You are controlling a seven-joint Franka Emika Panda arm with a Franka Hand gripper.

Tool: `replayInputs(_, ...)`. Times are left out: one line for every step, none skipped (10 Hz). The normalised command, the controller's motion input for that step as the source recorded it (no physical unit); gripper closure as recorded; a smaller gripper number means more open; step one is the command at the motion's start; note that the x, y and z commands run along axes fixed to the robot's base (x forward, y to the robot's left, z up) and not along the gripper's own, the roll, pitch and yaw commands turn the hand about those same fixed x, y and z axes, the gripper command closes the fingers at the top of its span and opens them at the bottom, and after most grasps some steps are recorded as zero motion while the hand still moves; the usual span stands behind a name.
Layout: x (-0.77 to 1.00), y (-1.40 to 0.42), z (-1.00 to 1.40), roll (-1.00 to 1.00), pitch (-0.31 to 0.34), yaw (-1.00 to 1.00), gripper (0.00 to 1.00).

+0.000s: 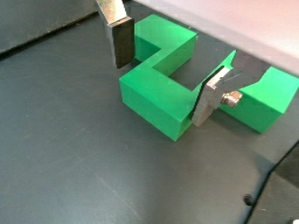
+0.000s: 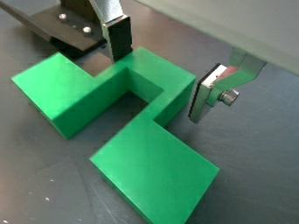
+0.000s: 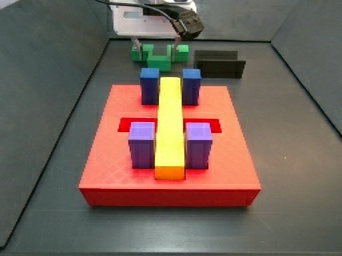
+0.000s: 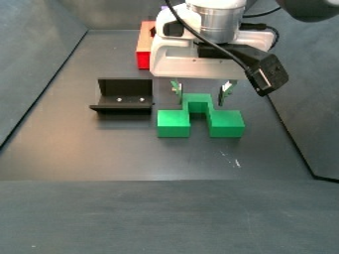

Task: Pick up the green object. Move up. Place the green object on the fixture. Regrasp the green object. Move to above the board. Insert the green object.
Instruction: Pick up the green object.

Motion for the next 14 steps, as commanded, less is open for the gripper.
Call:
replayInputs(0.00, 0.00, -0.39, 0.04, -0.027, 0.07, 0.00)
replayInputs(0.00, 0.00, -0.35, 0.02, -0.027, 0.05, 0.00)
replayInputs(0.00, 0.00, -0.06, 0.00, 0.000, 0.00, 0.00)
replayInputs(0.00, 0.00, 0.00, 0.00, 0.000, 0.00, 0.00)
replayInputs(0.00, 0.00, 0.00, 0.00, 0.000, 0.00, 1.00)
replayInputs(0.00, 0.00, 0.00, 0.00, 0.000, 0.00, 1.00)
replayInputs(0.00, 0.00, 0.00, 0.00, 0.000, 0.00, 1.00)
replayInputs(0.00, 0.00, 0.00, 0.00, 0.000, 0.00, 1.00)
replayInputs(0.00, 0.00, 0.00, 0.00, 0.000, 0.00, 1.00)
replayInputs(0.00, 0.00, 0.00, 0.00, 0.000, 0.00, 1.00)
replayInputs(0.00, 0.00, 0.00, 0.00, 0.000, 0.00, 1.00)
replayInputs(0.00, 0.00, 0.00, 0.00, 0.000, 0.00, 1.00)
replayInputs(0.00, 0.00, 0.00, 0.00, 0.000, 0.00, 1.00)
replayInputs(0.00, 0.00, 0.00, 0.00, 0.000, 0.00, 1.00)
